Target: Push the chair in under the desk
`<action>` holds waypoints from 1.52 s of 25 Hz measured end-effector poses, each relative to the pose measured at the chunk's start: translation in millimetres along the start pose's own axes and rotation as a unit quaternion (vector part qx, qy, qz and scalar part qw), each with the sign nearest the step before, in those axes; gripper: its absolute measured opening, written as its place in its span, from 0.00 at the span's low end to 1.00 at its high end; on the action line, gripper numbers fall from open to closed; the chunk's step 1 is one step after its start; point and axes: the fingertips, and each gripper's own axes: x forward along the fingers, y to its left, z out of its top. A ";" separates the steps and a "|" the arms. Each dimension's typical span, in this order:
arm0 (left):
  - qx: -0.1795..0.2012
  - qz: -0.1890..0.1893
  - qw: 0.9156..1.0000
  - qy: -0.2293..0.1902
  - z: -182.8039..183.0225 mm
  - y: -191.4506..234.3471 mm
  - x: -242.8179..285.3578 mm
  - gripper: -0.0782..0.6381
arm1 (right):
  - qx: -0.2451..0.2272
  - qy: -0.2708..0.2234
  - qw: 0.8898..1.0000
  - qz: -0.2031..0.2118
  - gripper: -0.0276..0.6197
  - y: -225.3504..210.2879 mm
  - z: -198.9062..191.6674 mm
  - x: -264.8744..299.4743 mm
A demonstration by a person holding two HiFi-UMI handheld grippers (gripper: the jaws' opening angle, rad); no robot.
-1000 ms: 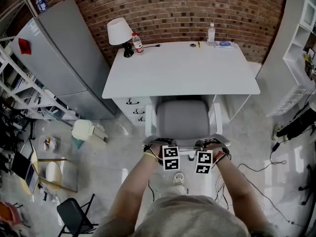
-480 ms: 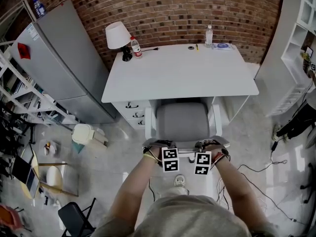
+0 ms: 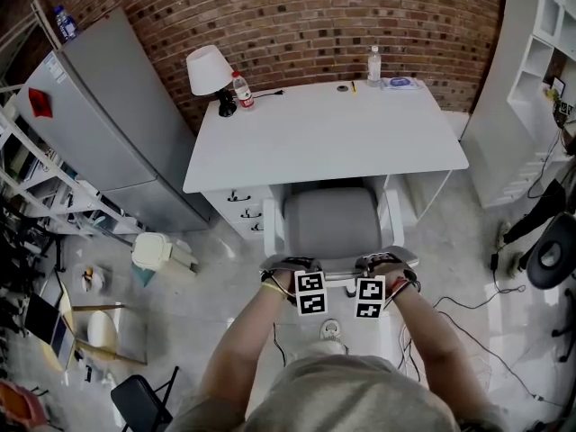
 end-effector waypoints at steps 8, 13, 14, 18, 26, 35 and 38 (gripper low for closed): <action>-0.004 -0.003 1.000 0.000 1.4 2.3 0.6 0.14 | 0.018 -0.004 1.000 -0.001 0.06 -4.1 -1.5 -1.1; -0.009 0.005 1.000 -0.006 1.9 4.4 -0.8 0.16 | 0.050 -0.012 0.999 -0.007 0.08 -5.6 0.7 -4.3; -0.013 0.007 1.000 -0.010 2.5 5.2 -1.2 0.17 | 0.059 -0.013 0.998 -0.006 0.14 -5.0 1.2 -4.5; -0.028 0.011 0.999 -0.028 5.9 4.9 -7.0 0.34 | 0.069 -0.021 0.997 -0.025 0.32 -5.4 4.7 -11.7; -0.054 0.079 0.993 -0.064 17.5 12.0 -29.9 0.44 | 0.128 -0.051 0.986 -0.094 0.33 -15.6 10.6 -39.4; -0.091 0.131 0.983 -0.096 40.9 2.6 -71.2 0.45 | 0.184 -0.078 0.969 -0.148 0.34 -18.0 8.2 -80.6; -0.106 0.143 0.979 -0.104 47.3 -4.2 -80.8 0.45 | 0.189 -0.086 0.966 -0.155 0.34 -11.6 9.1 -90.0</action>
